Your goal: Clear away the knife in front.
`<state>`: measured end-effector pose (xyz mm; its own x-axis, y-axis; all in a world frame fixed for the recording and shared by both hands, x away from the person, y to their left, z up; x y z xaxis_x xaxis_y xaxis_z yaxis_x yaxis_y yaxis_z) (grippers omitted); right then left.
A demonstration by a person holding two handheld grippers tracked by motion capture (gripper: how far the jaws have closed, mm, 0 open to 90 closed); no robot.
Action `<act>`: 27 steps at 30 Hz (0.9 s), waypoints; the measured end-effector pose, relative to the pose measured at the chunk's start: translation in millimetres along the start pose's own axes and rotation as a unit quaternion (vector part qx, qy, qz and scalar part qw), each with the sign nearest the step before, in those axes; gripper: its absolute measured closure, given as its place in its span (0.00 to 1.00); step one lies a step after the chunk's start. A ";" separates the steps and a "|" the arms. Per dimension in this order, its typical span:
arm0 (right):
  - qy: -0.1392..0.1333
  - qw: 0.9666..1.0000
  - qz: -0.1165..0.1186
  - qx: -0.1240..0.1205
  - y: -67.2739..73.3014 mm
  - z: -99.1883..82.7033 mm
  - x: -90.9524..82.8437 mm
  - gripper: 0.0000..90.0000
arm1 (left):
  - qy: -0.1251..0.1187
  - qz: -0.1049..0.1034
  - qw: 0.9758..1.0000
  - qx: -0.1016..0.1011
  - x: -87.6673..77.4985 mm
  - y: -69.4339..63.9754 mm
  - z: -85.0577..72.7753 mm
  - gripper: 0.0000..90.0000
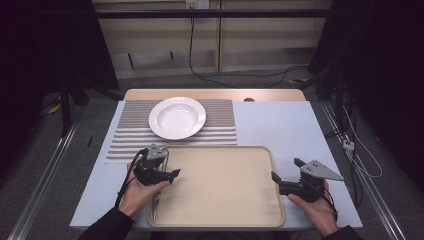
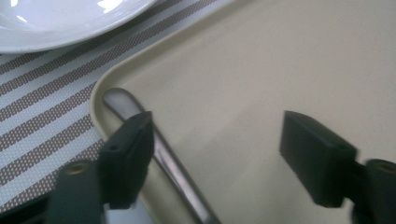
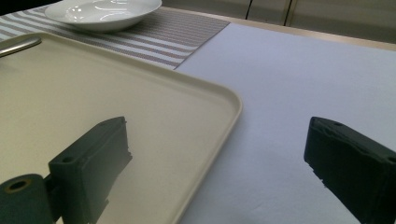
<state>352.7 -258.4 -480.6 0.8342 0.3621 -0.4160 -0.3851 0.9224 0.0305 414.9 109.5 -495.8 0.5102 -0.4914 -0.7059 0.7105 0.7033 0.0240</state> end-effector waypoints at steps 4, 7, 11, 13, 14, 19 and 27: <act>0.000 1.000 0.001 -0.003 0.9 1.5 2.6 0.07 | -0.015 -0.007 1.000 -0.007 -5.8 -3.6 5.5 0.07; 0.000 1.000 0.004 -0.004 2.5 2.3 3.9 0.07 | -0.040 -0.008 0.999 0.000 -14.2 -7.4 9.4 0.07; -0.001 1.000 0.003 -0.005 2.6 2.6 3.9 0.07 | -0.068 0.015 0.998 0.001 -25.5 -7.2 14.7 0.06; -0.002 1.000 0.003 -0.005 2.1 2.9 4.2 0.07 | -0.065 0.031 0.997 0.002 -27.9 -5.7 15.1 0.06; -0.002 1.000 0.003 -0.005 1.9 3.3 4.4 0.07 | -0.071 0.030 0.997 -0.001 -29.8 -5.5 16.0 0.06; -0.003 1.000 0.003 -0.005 2.2 3.3 4.2 0.07 | -0.101 0.039 0.994 -0.009 -42.2 -0.2 20.6 0.06; -0.002 1.000 0.001 -0.003 1.4 3.2 4.2 0.07 | -0.086 0.032 0.996 -0.013 -52.1 2.2 7.5 0.06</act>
<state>356.9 -255.1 -479.5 0.8356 0.3638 -0.4117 -0.3885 0.9211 0.0254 393.5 132.8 -453.7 0.6309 -0.5246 -0.5717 0.6624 0.7478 0.0448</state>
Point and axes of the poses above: each handheld gripper's, and its own axes: x roughly forward along the jaws, z roughly out of its top, y roughly to its left, the point moved 9 cm from there along x, roughly forward along the jaws, and after that the axes turned 1 degree about x, right-handed, at the moved point
